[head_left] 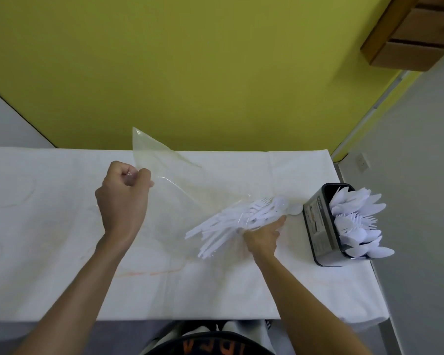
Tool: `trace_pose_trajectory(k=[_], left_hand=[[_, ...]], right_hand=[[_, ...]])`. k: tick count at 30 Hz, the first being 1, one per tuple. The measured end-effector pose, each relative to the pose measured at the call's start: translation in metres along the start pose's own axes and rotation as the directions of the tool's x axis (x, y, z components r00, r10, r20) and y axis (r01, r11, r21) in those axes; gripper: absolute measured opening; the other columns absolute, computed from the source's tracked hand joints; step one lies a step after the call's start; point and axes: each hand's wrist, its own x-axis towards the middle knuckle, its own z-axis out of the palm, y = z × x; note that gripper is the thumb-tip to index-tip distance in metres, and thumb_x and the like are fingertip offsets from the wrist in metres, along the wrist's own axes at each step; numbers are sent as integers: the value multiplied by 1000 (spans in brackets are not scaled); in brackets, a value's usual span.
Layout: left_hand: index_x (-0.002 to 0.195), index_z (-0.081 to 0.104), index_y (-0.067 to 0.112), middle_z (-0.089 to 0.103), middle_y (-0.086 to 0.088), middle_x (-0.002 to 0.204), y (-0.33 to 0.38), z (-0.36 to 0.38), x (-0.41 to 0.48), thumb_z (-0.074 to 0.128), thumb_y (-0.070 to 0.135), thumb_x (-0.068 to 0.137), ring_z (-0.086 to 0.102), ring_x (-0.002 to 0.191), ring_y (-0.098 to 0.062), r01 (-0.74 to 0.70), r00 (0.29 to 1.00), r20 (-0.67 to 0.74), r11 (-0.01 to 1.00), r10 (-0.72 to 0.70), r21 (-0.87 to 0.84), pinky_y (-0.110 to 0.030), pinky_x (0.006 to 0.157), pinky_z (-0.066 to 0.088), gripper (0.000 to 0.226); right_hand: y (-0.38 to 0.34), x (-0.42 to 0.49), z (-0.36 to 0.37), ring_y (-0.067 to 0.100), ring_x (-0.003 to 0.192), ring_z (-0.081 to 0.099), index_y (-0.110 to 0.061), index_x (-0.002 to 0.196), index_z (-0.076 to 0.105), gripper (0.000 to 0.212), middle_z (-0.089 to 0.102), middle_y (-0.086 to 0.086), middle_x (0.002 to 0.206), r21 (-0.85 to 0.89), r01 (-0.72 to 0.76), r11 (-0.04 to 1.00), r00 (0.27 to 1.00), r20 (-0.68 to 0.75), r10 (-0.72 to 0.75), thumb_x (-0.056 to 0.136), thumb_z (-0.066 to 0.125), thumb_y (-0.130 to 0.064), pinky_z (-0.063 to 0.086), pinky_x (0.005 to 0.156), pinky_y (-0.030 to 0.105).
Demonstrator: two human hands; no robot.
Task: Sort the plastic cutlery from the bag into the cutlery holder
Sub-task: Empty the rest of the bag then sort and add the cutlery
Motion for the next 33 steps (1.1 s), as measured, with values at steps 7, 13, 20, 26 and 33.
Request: trace_pose_trajectory(k=[7,13,20,26,33], left_hand=[[142,23,4,36,-17,141,-58,25,5,71,31,78,30,130,-39,68,996,-77,966,-50,251,-50,111,23,84],[152,-1,12,-11,-14,159,-83,48,-9,68,23,83,-11,147,-35,113,991,37,960,-127,258,-52,118,4,98],[152,17,19,-15,-8,160,-91,85,-38,46,28,97,-23,145,-32,-257,864,503,884,30,390,-51,118,-3,63],[151,7,38,-21,7,159,-99,113,-54,22,48,101,-34,141,-26,-234,658,726,862,-200,449,-61,113,-9,54],[147,-12,45,-26,10,157,-107,116,-55,13,49,100,-35,141,-24,-85,613,744,914,-266,397,-64,110,-10,53]], right_hand=[[32,0,-8,29,112,53,-10,130,34,90,44,8,125,-83,289,954,950,-100,-297,63,90,-32,49,91,35],[46,6,-10,29,117,42,-15,104,55,46,41,11,131,-375,417,828,875,-82,-477,76,79,-43,43,95,36],[45,13,-8,33,92,57,-30,93,73,34,63,6,103,-706,637,309,539,122,-834,63,88,-25,45,69,38],[24,27,16,36,127,50,-30,141,48,57,52,12,139,-633,774,-30,385,507,-771,87,66,-34,46,97,46],[1,30,51,35,147,-19,-40,153,4,87,-9,4,164,-621,779,-89,500,701,-509,77,3,-82,-12,111,66]])
